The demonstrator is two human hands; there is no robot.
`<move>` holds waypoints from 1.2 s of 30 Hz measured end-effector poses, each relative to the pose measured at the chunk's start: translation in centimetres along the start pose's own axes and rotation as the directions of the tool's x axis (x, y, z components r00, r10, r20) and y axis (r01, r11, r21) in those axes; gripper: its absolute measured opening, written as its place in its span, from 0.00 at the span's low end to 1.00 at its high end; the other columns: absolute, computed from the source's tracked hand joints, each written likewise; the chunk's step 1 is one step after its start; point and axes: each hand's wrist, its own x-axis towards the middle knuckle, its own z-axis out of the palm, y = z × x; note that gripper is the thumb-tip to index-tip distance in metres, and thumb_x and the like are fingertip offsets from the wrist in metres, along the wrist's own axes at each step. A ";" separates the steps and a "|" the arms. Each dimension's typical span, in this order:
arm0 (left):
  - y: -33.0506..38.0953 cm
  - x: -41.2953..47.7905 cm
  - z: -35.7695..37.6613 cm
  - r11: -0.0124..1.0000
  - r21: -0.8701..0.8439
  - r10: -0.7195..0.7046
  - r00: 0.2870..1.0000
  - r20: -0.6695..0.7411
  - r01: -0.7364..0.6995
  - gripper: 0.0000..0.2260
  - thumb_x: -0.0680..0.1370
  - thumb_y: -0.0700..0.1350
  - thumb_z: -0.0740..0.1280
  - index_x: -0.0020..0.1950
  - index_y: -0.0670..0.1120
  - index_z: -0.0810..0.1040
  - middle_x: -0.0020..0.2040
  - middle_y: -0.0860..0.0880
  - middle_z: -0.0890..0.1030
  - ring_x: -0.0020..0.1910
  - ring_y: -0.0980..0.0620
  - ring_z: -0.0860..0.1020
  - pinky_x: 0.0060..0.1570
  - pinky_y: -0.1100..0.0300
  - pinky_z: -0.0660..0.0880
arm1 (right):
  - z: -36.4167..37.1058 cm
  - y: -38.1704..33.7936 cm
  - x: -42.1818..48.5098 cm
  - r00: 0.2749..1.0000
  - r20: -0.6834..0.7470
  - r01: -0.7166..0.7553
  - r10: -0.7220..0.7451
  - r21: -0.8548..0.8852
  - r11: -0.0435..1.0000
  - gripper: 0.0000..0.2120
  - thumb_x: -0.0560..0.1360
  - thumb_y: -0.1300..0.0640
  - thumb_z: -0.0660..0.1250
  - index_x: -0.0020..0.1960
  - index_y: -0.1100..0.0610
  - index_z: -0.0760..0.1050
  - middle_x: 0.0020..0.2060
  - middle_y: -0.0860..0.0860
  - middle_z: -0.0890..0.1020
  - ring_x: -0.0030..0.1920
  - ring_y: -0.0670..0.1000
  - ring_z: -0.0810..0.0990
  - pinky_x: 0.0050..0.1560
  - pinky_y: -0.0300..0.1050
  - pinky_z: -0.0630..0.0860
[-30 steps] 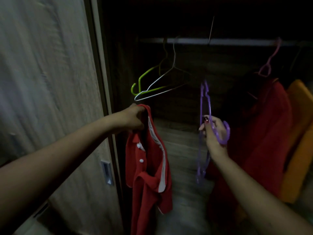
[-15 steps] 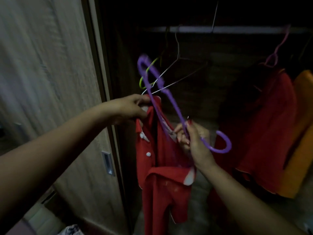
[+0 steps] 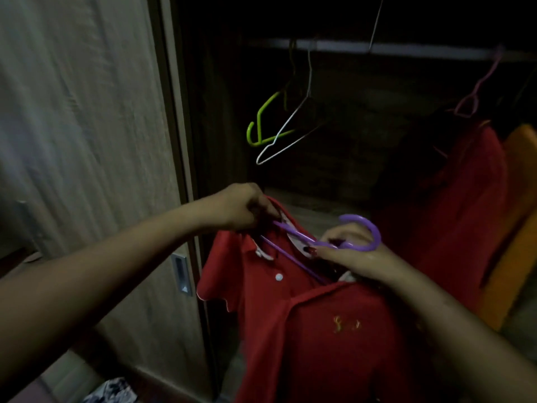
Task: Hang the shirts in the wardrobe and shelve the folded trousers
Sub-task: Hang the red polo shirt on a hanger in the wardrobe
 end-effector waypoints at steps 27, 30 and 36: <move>-4.4 1.2 -1.0 0.848 0.394 0.474 0.841 -0.262 -0.356 0.17 0.78 0.60 0.52 0.42 0.51 0.72 0.32 0.56 0.75 0.31 0.60 0.75 0.32 0.56 0.74 | -10.4 -1.2 -3.2 0.938 0.012 0.321 -0.348 -0.419 0.850 0.32 0.72 0.30 0.57 0.45 0.59 0.80 0.38 0.54 0.83 0.39 0.47 0.81 0.41 0.54 0.77; -5.0 1.0 -1.4 0.805 0.496 0.490 0.836 -0.248 -0.325 0.18 0.78 0.63 0.49 0.42 0.53 0.69 0.33 0.58 0.74 0.31 0.62 0.73 0.32 0.54 0.74 | -10.6 -1.0 -4.0 0.890 -0.064 0.378 -0.451 -0.449 0.810 0.33 0.76 0.34 0.53 0.50 0.62 0.80 0.45 0.45 0.84 0.45 0.40 0.82 0.47 0.43 0.78; -6.4 0.9 -2.3 0.874 0.328 0.472 0.786 -0.400 -0.359 0.27 0.77 0.66 0.50 0.47 0.46 0.78 0.32 0.56 0.76 0.33 0.62 0.76 0.32 0.67 0.68 | -10.4 -0.9 -5.1 0.828 -0.068 0.482 -0.557 -0.422 0.768 0.26 0.75 0.39 0.61 0.67 0.53 0.73 0.64 0.43 0.75 0.65 0.41 0.73 0.64 0.33 0.68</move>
